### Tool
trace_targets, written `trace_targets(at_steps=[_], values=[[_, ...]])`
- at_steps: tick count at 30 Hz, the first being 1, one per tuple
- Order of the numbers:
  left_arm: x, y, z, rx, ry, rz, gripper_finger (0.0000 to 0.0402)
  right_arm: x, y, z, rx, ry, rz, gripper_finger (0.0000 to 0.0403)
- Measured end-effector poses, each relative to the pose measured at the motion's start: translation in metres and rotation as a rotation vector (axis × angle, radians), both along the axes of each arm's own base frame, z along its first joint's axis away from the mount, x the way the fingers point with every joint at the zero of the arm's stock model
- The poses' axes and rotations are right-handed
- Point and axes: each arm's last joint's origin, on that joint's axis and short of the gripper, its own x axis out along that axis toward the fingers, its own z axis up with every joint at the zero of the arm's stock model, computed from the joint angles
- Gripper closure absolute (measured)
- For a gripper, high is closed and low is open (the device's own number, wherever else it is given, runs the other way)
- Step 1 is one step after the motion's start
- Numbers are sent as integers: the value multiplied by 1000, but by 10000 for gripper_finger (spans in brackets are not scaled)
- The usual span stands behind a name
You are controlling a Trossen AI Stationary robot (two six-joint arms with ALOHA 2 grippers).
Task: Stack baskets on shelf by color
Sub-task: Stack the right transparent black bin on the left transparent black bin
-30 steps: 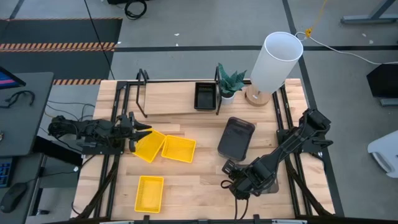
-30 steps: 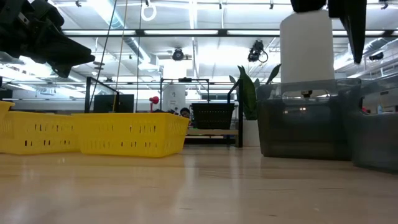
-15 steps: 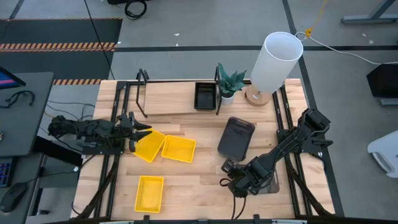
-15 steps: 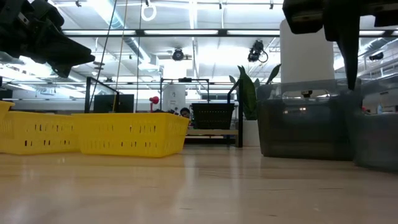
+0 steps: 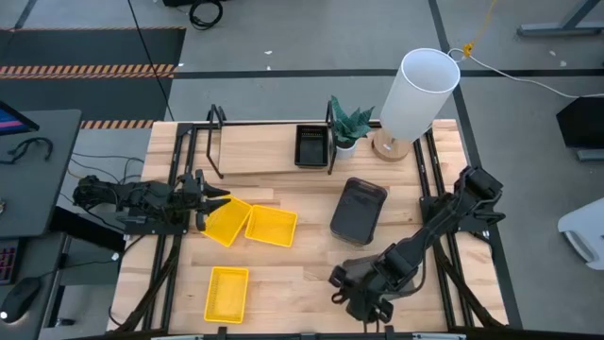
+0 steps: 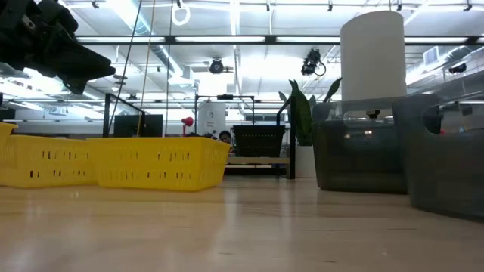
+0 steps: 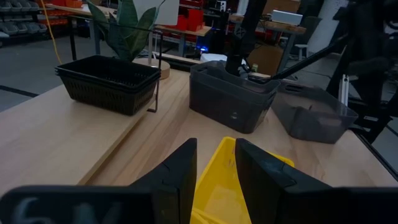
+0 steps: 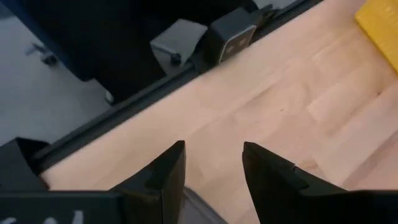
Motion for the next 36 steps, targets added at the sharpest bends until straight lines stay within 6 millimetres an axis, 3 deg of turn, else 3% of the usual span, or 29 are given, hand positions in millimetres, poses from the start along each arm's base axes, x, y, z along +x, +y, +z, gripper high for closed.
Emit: trace_targets(at_steps=[8,17,21,30,36], values=[[0,0,0,0,-1,0,285,-5,-1,39,-252,-35,-104,238],[0,0,0,0,-1,0,285,-5,-5,38,-290,-33,-110,238],[0,0,0,0,0,0,285,-1,-8,25,-315,-4,-104,238],[0,0,0,0,0,0,285,12,-3,-29,-490,123,58,239],[0,0,0,0,0,0,285,13,-2,-41,-535,148,97,250]])
